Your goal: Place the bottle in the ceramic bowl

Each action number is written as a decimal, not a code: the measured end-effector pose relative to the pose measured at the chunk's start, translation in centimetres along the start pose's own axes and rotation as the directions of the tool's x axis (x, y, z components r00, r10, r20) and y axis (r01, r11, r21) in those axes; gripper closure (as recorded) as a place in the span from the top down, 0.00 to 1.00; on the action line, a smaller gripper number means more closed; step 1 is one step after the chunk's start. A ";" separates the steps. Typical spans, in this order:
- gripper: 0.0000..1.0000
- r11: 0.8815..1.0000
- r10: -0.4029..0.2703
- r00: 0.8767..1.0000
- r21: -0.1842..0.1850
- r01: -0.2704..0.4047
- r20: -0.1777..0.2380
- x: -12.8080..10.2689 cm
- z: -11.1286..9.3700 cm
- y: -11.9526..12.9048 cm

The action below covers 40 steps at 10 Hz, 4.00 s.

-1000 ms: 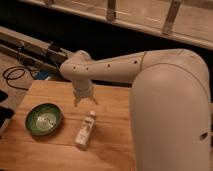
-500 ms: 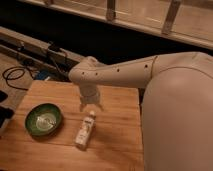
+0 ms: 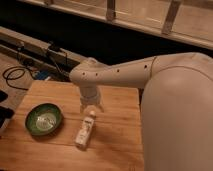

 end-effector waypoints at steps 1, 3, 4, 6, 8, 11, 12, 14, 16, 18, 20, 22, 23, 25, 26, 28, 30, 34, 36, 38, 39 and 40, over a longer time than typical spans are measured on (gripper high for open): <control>0.65 1.000 0.002 1.000 0.000 -0.002 -0.016 0.4 1.3 0.3; 0.65 1.000 -0.001 0.999 -0.002 0.001 -0.046 1.1 3.1 1.0; 0.65 1.000 -0.006 0.998 -0.004 0.006 -0.061 1.5 3.7 1.6; 0.65 1.000 -0.014 0.996 -0.008 0.013 -0.084 2.2 4.4 2.3; 0.65 0.999 -0.038 0.992 -0.008 0.037 -0.119 2.9 5.7 3.6; 0.65 0.998 -0.067 0.984 -0.015 0.065 -0.165 3.2 7.7 4.4; 0.65 0.997 -0.071 0.982 -0.018 0.069 -0.175 3.1 8.3 4.4; 0.65 0.997 -0.072 0.976 -0.024 0.068 -0.206 2.9 10.2 4.3; 0.65 0.997 -0.067 0.969 -0.043 0.059 -0.237 2.7 11.5 4.0; 0.52 0.996 -0.072 0.966 -0.060 0.058 -0.247 2.5 12.2 3.8; 0.31 0.995 -0.083 0.971 -0.078 0.067 -0.224 2.4 11.5 4.0; 0.11 0.994 -0.089 0.977 -0.087 0.073 -0.193 2.5 10.5 3.8; 0.03 0.994 -0.086 0.982 -0.088 0.071 -0.171 2.4 9.6 3.7; 0.00 0.994 -0.080 0.992 -0.085 0.072 -0.097 1.5 6.2 3.2; 0.00 0.994 -0.082 0.994 -0.082 0.077 -0.070 1.1 4.8 3.1; 0.00 0.990 -0.122 0.992 -0.071 0.122 0.010 -0.7 0.3 4.2; 0.00 0.980 -0.184 0.981 -0.066 0.187 0.057 -2.6 -2.0 7.2; 0.00 0.923 -0.373 0.925 -0.071 0.378 0.066 -4.7 -2.2 16.1; 0.00 0.883 -0.459 0.887 -0.084 0.462 0.051 -3.4 -1.7 19.5; 0.00 0.825 -0.555 0.831 -0.108 0.554 0.029 -1.0 -1.2 23.1; 0.00 0.801 -0.589 0.808 -0.128 0.585 0.015 -0.1 -1.0 24.4; 0.00 0.770 -0.626 0.780 -0.164 0.617 -0.004 0.8 -0.5 26.0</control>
